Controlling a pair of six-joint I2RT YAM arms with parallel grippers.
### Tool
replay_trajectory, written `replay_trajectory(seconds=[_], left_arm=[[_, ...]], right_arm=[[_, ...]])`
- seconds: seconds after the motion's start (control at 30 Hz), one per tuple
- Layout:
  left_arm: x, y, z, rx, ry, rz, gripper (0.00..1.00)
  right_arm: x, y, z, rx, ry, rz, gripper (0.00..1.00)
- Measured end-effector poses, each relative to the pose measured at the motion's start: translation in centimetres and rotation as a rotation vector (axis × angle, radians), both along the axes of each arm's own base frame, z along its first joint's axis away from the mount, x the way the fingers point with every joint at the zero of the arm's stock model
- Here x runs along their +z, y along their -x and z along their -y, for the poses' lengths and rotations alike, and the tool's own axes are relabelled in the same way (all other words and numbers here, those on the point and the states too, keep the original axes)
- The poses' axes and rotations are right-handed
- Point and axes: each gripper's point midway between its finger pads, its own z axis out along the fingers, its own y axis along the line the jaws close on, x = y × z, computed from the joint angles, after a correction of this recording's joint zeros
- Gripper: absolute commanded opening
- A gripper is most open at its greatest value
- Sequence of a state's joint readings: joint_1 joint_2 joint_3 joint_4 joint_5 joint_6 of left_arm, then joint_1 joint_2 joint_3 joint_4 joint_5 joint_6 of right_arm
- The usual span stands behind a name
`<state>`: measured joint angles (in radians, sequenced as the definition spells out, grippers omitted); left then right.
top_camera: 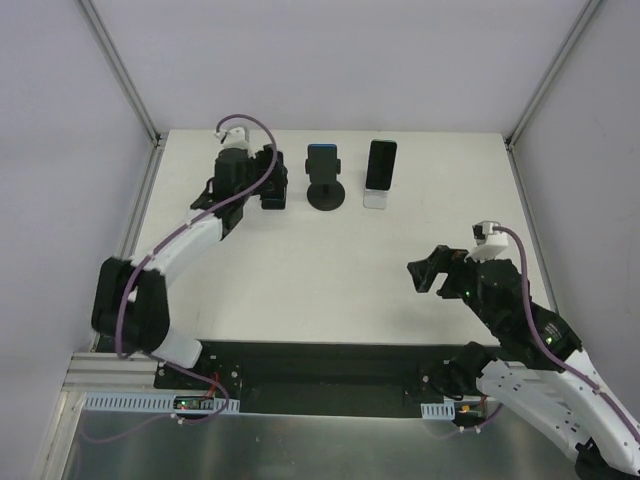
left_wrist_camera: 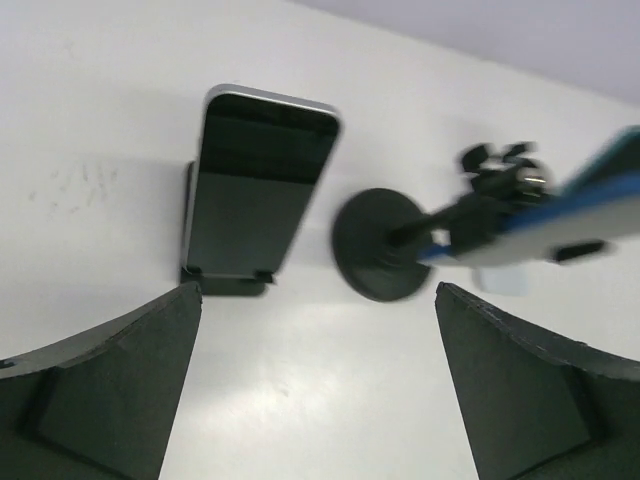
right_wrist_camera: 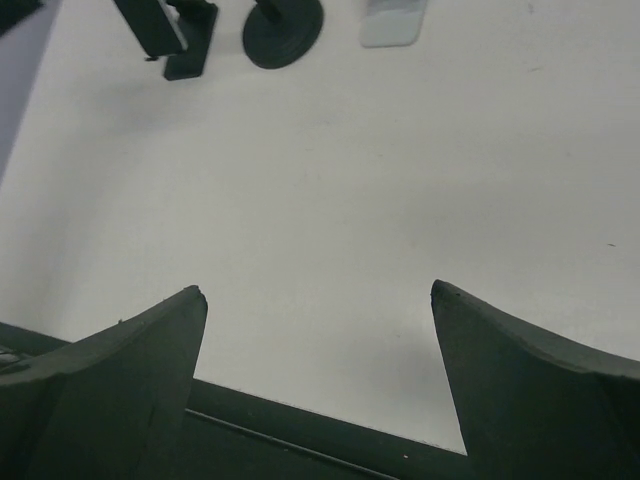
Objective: Place the phone on the phone stand
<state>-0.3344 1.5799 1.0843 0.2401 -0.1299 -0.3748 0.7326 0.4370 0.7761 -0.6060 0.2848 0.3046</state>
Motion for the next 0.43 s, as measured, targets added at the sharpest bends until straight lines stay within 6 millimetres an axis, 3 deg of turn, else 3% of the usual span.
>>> replay_trajectory(seconds=[0.1,0.2,0.3,0.43], left_arm=[[5.6,4.2,0.0,-0.024,0.161,0.047,0.99],[12.2,8.9,-0.4,-0.094,0.282,0.136,0.99],[18.8,13.5,-0.8,-0.183,0.329,0.242,0.99],[31.6,20.7,-0.6,-0.359,0.353,0.496,0.99]], right_arm=[[-0.6,-0.4,1.8,-0.052,0.131,-0.021,0.96],[0.8,-0.5,4.3,-0.111,0.253,-0.005,0.96],[4.6,-0.2,6.7,-0.157,0.313,0.079,0.96],[12.3,1.2,9.4,-0.191,0.283,0.269,0.96]])
